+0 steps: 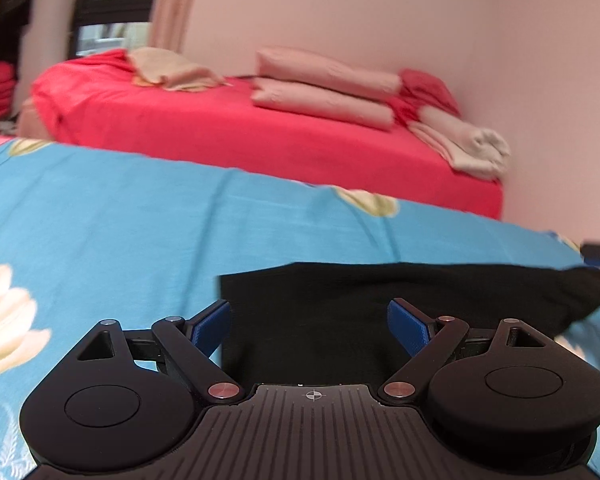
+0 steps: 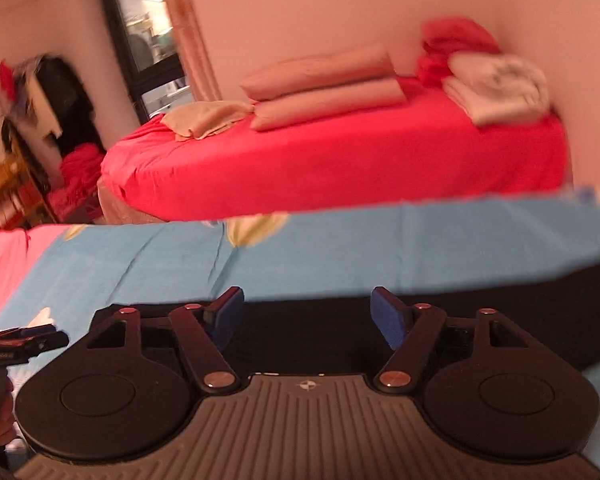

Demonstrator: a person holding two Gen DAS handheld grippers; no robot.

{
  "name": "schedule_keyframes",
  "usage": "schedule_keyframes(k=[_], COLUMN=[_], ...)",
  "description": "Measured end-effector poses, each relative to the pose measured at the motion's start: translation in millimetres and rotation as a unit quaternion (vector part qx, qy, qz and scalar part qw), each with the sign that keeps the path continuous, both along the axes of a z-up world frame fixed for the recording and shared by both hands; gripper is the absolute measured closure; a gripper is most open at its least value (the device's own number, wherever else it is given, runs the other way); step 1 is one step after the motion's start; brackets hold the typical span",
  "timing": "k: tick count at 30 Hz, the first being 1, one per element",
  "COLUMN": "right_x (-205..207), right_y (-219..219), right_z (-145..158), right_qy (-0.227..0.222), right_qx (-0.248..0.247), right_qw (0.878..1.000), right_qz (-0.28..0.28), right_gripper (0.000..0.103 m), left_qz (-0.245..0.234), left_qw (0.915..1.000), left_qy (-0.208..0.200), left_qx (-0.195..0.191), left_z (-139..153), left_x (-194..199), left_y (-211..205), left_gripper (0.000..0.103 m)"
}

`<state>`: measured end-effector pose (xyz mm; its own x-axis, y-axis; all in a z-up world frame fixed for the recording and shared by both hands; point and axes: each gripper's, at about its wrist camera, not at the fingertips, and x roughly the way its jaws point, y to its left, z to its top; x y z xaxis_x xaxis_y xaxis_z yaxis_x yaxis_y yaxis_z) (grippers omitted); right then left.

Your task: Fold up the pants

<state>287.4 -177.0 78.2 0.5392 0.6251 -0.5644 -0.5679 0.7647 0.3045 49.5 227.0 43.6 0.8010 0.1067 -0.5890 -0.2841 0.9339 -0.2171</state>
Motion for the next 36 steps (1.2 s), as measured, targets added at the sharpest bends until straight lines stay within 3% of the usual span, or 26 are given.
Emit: schedule_keyframes(k=[3, 6, 8, 10, 13, 15, 16, 19, 21, 23, 25, 28, 31, 33, 35, 36], right_x=[-17.6, -19.9, -6.6, 9.8, 35.4, 53.9, 62.5, 65.5, 58.3, 51.6, 52.9, 62.3, 69.2, 73.7, 75.8, 71.1], right_y=[-21.1, -38.0, -58.9, -85.4, -128.0, -147.1, -145.4, -91.0, -36.9, 10.8, 50.0, 91.6, 115.8, 124.2, 119.6, 120.5], right_z=[-26.0, -44.6, -50.8, -43.2, -27.4, -17.1, -13.0, -7.8, -12.7, -22.2, -32.9, -49.9, -69.5, -81.1, -83.0, -79.1], right_qy=[0.029, 0.044, 0.056, 0.04, 0.025, 0.023, 0.027, -0.015, -0.061, -0.102, -0.122, -0.129, -0.131, -0.104, -0.072, -0.069], right_qx=[0.028, 0.032, 0.033, 0.025, 0.038, 0.045, 0.035, -0.044, -0.106, -0.141, -0.174, -0.209, -0.256, -0.268, -0.236, -0.233], right_qw=[0.999, 0.998, 0.995, 0.988, 0.964, 0.951, 0.955, 0.988, 0.992, 0.983, 0.969, 0.953, 0.937, 0.936, 0.947, 0.948], right_qz=[0.015, -0.015, -0.071, -0.147, -0.261, -0.304, -0.294, -0.145, -0.035, 0.066, 0.123, 0.177, 0.198, 0.204, 0.207, 0.204], right_gripper=[0.029, 0.028, 0.029, 0.029, 0.028, 0.032, 0.037, 0.036, 0.036, 0.036, 0.036, 0.037, 0.038, 0.048, 0.086, 0.098], left_qz=[-0.029, -0.042, -0.034, -0.023, -0.009, 0.006, 0.008, 0.009, 0.01, 0.009, 0.008, 0.005, 0.004, 0.004, 0.003, 0.004], left_qw=[0.9992, 0.9979, 0.9974, 0.9974, 0.9973, 0.9968, 0.9973, 0.9966, 0.9964, 0.9969, 0.9975, 0.9979, 0.9977, 0.9977, 0.9979, 0.9979], left_qy=[0.026, 0.042, 0.056, 0.059, 0.071, 0.078, 0.067, 0.059, 0.057, 0.051, 0.045, 0.039, 0.039, 0.038, 0.037, 0.037], left_qx=[0.011, 0.025, 0.03, 0.035, 0.016, 0.015, 0.029, 0.057, 0.062, 0.06, 0.055, 0.051, 0.055, 0.056, 0.053, 0.052], left_z=[5.9, 1.9, -6.2, -15.3, -36.3, -53.0, -55.6, -57.4, -56.7, -56.0, -56.0, -56.7, -57.2, -57.3, -57.4, -57.5], left_x=[24.0, 46.3, 58.9, 66.8, 72.1, 74.9, 73.5, 71.7, 71.3, 68.3, 64.4, 64.4, 65.7, 65.3, 65.2, 65.0], left_y=[-14.4, -26.3, -30.0, -30.7, -25.4, -22.8, -24.9, -33.1, -34.8, -33.8, -31.9, -30.5, -32.0, -32.2, -31.3, -31.0], left_gripper=[0.0, 0.0, 0.0, 0.0, 0.0, 0.0, 0.0, 0.0, 0.0, 0.0, 0.0, 0.0, 0.0, 0.0, 0.0, 0.0])
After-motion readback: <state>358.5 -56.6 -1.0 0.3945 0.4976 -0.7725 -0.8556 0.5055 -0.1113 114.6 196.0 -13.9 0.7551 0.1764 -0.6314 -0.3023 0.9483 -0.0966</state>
